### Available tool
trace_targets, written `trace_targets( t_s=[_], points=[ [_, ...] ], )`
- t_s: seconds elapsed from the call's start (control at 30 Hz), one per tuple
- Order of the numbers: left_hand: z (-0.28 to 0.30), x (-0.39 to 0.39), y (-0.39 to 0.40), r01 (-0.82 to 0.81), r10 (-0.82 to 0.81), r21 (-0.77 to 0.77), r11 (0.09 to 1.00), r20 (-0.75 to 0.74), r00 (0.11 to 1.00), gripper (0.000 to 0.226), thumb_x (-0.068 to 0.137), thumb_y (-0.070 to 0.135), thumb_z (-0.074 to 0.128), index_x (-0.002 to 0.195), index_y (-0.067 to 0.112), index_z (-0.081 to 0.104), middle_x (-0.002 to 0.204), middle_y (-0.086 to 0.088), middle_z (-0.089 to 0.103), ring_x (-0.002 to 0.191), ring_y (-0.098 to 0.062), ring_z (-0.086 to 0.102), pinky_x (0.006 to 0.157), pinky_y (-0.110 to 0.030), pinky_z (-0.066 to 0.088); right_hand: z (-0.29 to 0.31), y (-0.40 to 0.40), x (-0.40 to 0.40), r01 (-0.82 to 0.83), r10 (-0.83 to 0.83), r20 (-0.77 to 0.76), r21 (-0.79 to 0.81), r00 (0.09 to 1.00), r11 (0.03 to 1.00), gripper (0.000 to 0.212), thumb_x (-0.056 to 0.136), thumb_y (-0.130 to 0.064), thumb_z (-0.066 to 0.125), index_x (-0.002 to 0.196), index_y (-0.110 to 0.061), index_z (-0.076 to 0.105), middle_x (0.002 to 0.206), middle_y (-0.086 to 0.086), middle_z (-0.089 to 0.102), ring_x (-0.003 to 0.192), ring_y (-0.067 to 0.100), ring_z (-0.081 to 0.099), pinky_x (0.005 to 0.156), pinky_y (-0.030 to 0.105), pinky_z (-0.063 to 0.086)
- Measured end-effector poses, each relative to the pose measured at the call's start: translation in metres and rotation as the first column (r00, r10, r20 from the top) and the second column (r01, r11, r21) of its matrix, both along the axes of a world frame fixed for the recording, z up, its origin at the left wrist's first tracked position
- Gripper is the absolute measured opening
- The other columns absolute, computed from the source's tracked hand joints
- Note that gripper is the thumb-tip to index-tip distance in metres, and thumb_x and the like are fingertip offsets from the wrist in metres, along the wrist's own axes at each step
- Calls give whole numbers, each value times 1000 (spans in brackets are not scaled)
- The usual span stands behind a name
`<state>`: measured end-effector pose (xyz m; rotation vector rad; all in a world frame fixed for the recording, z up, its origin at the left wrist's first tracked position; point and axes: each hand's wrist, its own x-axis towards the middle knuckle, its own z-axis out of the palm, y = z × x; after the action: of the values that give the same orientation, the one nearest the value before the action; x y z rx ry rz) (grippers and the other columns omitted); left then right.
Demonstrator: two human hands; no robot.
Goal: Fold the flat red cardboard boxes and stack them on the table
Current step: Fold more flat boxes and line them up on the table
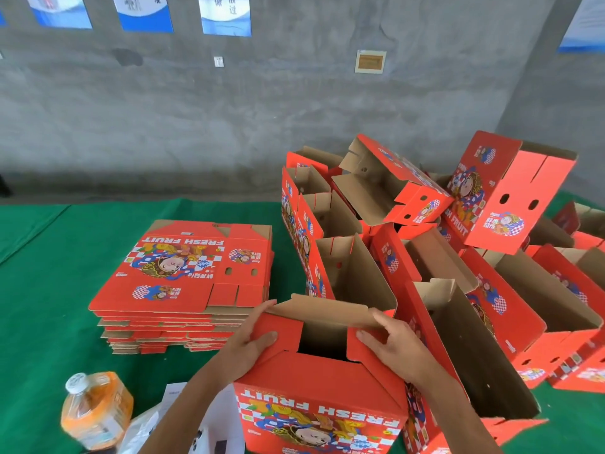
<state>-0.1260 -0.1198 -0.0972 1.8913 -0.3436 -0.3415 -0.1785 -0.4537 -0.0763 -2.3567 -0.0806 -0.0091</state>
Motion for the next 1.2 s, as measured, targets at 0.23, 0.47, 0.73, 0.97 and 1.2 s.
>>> trace_targets(
  t_s=[0.23, 0.47, 0.73, 0.97, 1.2],
  points=[
    [-1, -2, -17, -100, 71, 70, 993, 343, 937, 44, 102, -2, 55, 126, 34, 61, 145, 19, 51, 142, -7, 43, 117, -34, 38, -5, 7, -23, -22, 8, 62, 231, 998, 973, 54, 99, -77, 29, 129, -50, 65, 139, -31, 56, 135, -3, 48, 111, 30, 38],
    [13, -4, -19, 20, -55, 292, 956, 115, 992, 48, 94, 76, 46, 137, 55, 50, 159, 29, 26, 145, -7, 33, 119, -40, 32, -5, 11, -7, -62, 52, -126, -79, 991, 995, 63, 73, -96, 52, 130, -72, 40, 132, -41, 43, 127, -4, 45, 112, 37, 43],
    [14, 1, -37, -103, -83, 627, 772, 260, 962, 96, 76, 79, 70, 155, 42, 29, 155, 14, 28, 132, -18, 51, 106, -41, 49, -9, 25, -1, 29, -37, -18, -341, 999, 940, 69, 80, -84, 55, 137, -48, 43, 131, -22, 49, 127, 5, 45, 112, 40, 37],
    [11, 4, -35, -192, -12, 589, 785, 324, 946, 60, 94, 77, 39, 141, 40, 42, 145, 10, 40, 116, -19, 60, 92, -37, 48, 6, 33, -4, 239, -239, 16, -77, 971, 968, 50, 92, -77, 46, 113, -36, 65, 112, -23, 61, 110, -2, 57, 100, 34, 47],
    [3, -8, 29, -335, 200, 432, 837, 329, 923, 43, 100, 64, 44, 133, 36, 48, 139, 7, 46, 117, -24, 62, 102, -49, 50, 31, 53, -14, 313, -353, -78, -314, 932, 896, 68, 104, -61, 12, 112, -21, 67, 107, 4, 72, 106, 26, 68, 101, 44, 51]
  ],
)
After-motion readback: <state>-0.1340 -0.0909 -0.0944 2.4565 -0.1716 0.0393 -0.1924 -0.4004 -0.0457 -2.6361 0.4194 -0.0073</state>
